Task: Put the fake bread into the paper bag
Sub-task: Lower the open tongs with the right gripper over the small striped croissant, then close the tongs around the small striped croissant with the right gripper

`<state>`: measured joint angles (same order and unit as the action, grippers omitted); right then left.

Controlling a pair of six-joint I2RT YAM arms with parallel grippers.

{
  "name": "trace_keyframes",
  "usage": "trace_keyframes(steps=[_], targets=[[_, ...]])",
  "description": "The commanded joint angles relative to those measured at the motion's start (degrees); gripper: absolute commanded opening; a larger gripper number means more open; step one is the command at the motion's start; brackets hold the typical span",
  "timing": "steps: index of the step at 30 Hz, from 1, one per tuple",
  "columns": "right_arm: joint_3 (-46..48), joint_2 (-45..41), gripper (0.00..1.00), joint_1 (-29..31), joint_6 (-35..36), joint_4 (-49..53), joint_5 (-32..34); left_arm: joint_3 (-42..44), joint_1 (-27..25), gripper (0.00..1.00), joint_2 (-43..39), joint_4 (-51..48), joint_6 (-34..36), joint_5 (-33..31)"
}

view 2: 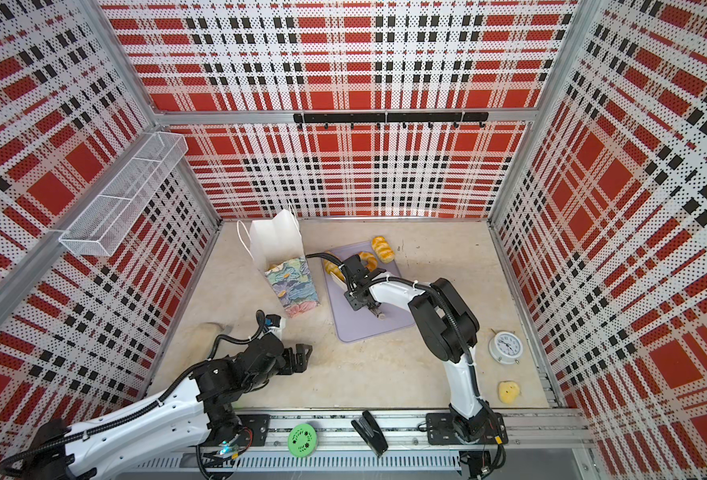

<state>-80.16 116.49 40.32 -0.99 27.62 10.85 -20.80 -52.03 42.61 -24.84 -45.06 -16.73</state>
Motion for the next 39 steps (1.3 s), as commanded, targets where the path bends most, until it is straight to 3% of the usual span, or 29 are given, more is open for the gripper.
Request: trace_keyframes(steps=[1, 15, 33, 39], targets=[[-1.9, 0.8, 0.44, -0.1, 1.3, -0.6, 0.0, 0.2, 0.4, 0.99, -0.5, 0.9, -1.2, -0.9], [1.0, -2.1, 0.36, -0.1, 1.0, 1.3, 0.9, 0.1, -0.1, 0.99, -1.2, 0.8, -1.3, -1.1], [22.0, -18.6, 0.35, 3.1, -5.3, 3.3, 3.6, -0.1, -5.0, 0.99, -0.1, 2.2, -3.3, -4.4], [26.0, -24.7, 0.4, 3.7, -7.5, 3.2, 3.5, -0.5, -7.7, 0.99, 1.8, 3.1, -4.3, -6.4]])
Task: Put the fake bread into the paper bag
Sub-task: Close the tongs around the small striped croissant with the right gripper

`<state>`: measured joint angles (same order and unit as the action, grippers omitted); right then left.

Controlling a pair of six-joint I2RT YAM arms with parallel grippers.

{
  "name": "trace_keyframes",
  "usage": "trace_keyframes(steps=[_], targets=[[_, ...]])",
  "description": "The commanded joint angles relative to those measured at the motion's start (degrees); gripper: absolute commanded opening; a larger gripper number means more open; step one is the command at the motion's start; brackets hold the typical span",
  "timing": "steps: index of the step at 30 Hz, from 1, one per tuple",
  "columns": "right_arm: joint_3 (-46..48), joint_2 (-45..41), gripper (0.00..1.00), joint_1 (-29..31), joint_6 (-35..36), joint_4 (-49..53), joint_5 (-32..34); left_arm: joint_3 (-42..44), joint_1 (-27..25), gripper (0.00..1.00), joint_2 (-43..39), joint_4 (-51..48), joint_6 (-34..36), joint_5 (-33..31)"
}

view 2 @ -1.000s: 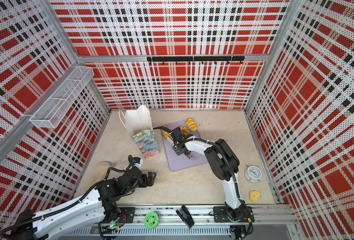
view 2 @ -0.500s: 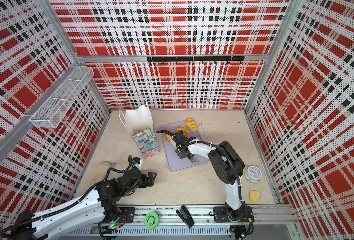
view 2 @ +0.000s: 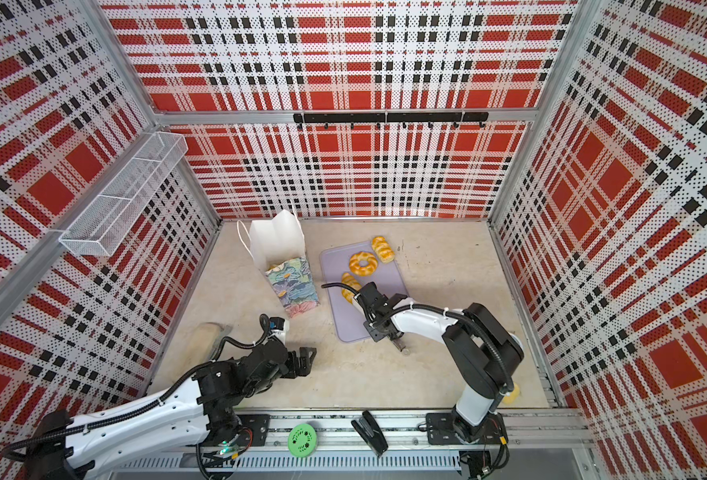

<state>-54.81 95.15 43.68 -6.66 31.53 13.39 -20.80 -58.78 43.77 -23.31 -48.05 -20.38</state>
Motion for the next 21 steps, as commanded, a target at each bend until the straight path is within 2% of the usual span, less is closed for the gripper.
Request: trace_keyframes(steps=[1, 8, 21], targets=[[0.7, -4.0, 0.41, 0.3, -2.0, -0.5, 1.0, -0.6, -1.3, 0.99, 1.0, 1.9, -1.3, -2.9], [-1.1, -3.4, 0.53, 0.3, -3.4, -0.4, 1.1, -1.5, -3.2, 0.99, 4.5, 4.7, -0.9, -3.1], [-5.0, 0.9, 0.58, 0.4, -4.2, -3.8, -1.0, -2.5, -5.6, 0.99, 9.7, 8.0, -0.5, -3.5]])
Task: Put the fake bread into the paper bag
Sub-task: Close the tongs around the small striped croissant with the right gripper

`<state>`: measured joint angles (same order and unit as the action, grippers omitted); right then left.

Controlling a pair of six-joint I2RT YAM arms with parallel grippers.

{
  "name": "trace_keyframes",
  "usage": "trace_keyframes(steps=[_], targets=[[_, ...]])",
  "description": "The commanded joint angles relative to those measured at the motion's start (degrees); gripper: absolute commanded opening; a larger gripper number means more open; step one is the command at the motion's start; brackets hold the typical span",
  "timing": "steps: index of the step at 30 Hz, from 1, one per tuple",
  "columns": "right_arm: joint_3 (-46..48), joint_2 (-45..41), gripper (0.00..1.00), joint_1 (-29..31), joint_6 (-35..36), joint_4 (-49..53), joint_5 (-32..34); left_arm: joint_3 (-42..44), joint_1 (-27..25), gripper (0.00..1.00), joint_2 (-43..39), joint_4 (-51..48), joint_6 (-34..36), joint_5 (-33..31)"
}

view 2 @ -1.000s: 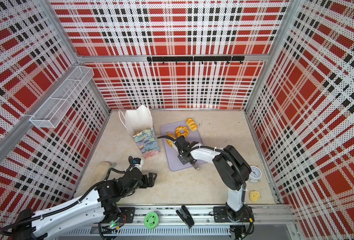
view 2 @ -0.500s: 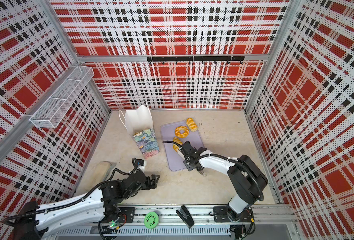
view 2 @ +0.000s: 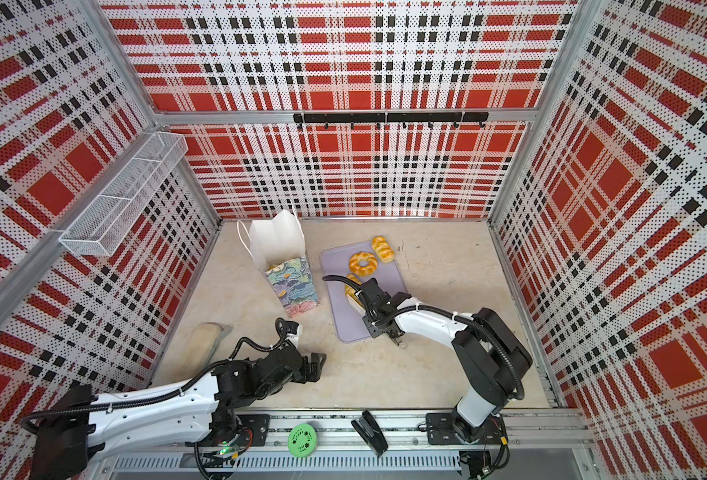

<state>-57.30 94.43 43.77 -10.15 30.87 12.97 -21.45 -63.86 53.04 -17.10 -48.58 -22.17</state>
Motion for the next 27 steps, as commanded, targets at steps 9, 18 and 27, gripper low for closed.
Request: trace_keyframes(steps=[9, 18, 27], targets=[[-6.4, 5.9, 0.59, 0.4, -0.9, -2.4, 0.6, -2.0, -1.1, 1.0, 0.7, 1.5, 0.3, -2.3], [-8.9, 8.2, 0.59, 0.3, -0.8, -0.6, 2.1, -2.8, -1.8, 0.99, 2.8, 1.6, 0.7, -2.5], [-10.6, 10.7, 0.56, 0.3, 0.9, 1.5, 2.8, -2.8, -1.9, 0.99, 2.5, 1.5, 0.6, -2.8]])
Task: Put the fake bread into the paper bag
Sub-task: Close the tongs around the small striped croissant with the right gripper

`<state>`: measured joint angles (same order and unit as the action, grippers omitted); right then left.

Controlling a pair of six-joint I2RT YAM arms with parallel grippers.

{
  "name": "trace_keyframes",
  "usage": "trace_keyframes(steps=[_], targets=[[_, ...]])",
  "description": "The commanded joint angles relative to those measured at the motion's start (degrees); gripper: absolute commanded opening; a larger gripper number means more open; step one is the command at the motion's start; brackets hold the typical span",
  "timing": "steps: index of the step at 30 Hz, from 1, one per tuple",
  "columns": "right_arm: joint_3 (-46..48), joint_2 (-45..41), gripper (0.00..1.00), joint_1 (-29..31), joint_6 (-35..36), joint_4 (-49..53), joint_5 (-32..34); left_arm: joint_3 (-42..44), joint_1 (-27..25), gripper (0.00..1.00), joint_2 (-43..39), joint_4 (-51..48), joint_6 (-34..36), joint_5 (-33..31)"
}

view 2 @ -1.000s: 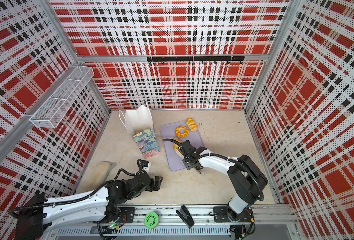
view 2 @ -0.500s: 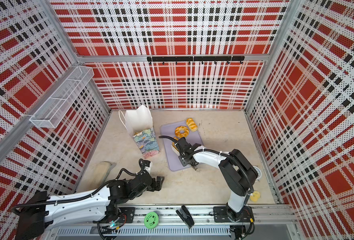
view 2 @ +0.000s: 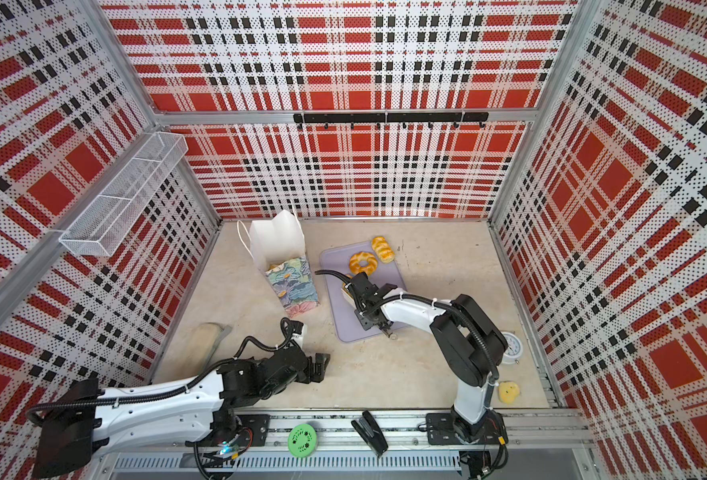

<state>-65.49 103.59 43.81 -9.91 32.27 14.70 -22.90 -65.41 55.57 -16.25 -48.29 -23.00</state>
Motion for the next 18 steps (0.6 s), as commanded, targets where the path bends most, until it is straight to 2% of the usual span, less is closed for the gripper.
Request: trace_keyframes(steps=[1, 7, 11, 18], targets=[[-2.7, 1.8, 0.55, 0.3, 0.8, 0.5, 1.1, -1.3, -0.3, 0.99, -0.1, 0.6, 0.3, -2.0], [-2.1, 0.5, 0.5, 0.3, 1.7, 1.0, 0.9, -1.4, -0.3, 0.99, -1.0, -0.3, 0.3, -2.4], [-1.4, -0.5, 0.43, 0.2, 2.0, 1.1, 0.2, -2.0, -0.3, 0.99, -1.8, -0.9, 0.7, -2.3], [0.7, -3.6, 0.38, 0.3, 1.5, -0.2, -0.9, -2.6, -0.4, 0.99, -2.5, -1.0, 1.3, -2.2]])
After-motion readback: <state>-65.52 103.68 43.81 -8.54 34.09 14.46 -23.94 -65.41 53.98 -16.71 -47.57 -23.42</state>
